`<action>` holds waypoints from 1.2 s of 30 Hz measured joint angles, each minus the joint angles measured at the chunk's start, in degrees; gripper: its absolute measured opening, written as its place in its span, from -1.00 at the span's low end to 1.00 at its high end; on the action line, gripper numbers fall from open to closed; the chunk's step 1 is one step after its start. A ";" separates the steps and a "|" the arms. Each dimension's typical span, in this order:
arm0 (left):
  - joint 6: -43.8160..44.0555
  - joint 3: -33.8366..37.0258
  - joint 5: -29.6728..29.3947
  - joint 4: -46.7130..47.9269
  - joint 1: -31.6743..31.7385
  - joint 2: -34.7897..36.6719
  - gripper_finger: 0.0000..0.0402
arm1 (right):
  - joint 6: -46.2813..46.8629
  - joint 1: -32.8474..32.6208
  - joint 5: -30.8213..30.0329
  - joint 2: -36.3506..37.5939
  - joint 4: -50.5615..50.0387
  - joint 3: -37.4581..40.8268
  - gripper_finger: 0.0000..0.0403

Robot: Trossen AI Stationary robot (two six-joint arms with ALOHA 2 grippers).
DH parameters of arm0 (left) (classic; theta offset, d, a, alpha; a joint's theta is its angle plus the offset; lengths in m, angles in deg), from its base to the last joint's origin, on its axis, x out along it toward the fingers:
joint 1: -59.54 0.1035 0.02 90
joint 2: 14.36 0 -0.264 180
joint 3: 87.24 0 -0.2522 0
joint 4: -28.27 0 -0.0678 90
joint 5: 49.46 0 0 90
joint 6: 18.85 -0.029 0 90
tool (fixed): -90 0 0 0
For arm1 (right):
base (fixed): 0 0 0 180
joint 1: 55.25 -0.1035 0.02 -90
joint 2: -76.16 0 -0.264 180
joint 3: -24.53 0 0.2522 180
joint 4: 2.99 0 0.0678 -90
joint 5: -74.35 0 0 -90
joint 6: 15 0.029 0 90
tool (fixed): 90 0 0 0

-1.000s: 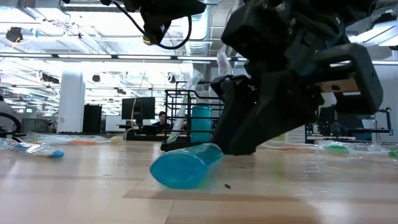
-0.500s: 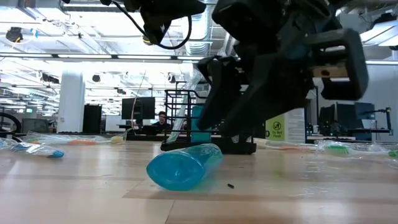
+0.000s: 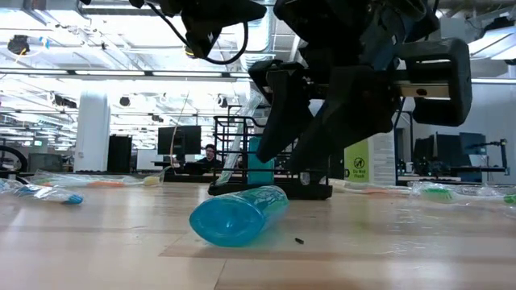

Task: Pick & Place toothbrushing station
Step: Put the mouthwash bottle into the middle compartment of the organizer

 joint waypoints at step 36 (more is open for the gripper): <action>11.78 0.00 0.82 1.07 -6.15 0.00 -0.42 | -1.57 -1.62 0.02 0.00 1.09 0.00 -0.24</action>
